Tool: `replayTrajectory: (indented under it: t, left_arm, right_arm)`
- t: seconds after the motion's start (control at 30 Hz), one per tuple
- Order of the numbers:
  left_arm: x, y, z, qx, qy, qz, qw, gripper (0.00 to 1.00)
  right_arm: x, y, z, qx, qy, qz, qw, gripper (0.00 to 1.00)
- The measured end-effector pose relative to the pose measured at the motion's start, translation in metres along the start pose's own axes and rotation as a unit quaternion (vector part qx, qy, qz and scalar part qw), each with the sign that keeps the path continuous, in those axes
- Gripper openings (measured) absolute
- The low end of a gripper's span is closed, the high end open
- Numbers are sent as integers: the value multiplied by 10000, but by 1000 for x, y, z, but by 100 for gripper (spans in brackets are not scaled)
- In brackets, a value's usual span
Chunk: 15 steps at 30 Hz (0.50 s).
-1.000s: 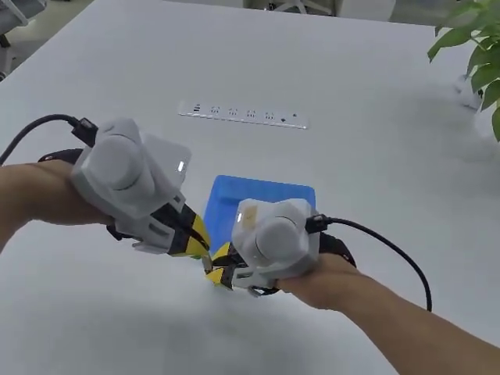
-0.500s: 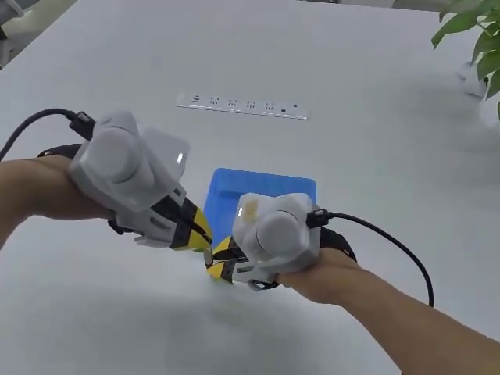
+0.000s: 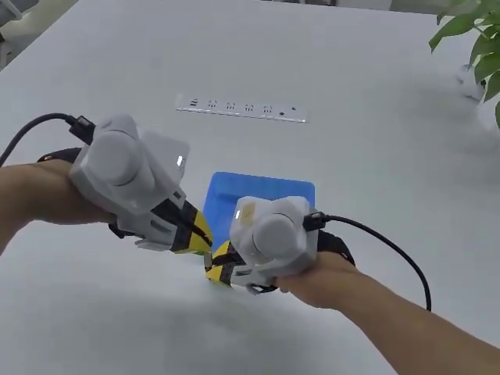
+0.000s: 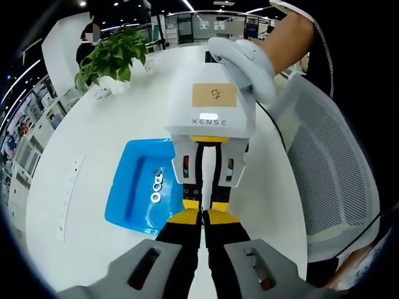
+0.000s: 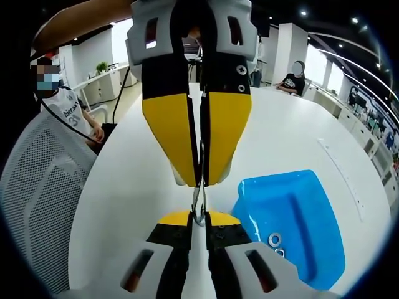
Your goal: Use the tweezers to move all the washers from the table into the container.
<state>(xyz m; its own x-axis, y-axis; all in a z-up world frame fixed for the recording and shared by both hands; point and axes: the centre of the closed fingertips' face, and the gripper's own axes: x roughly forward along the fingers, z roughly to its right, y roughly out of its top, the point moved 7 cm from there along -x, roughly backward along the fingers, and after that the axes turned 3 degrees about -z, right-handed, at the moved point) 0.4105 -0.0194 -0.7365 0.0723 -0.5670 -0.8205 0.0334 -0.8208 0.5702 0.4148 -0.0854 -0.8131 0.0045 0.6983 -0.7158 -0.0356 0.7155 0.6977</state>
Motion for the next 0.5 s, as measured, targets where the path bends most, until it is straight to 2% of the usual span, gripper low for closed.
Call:
replayTrajectory:
  t: [0.5]
  left_arm:
    - [-3,2,4,24,23,-88,10000,5]
  right_arm:
    - [-3,2,-3,-89,1,-64,9999,10]
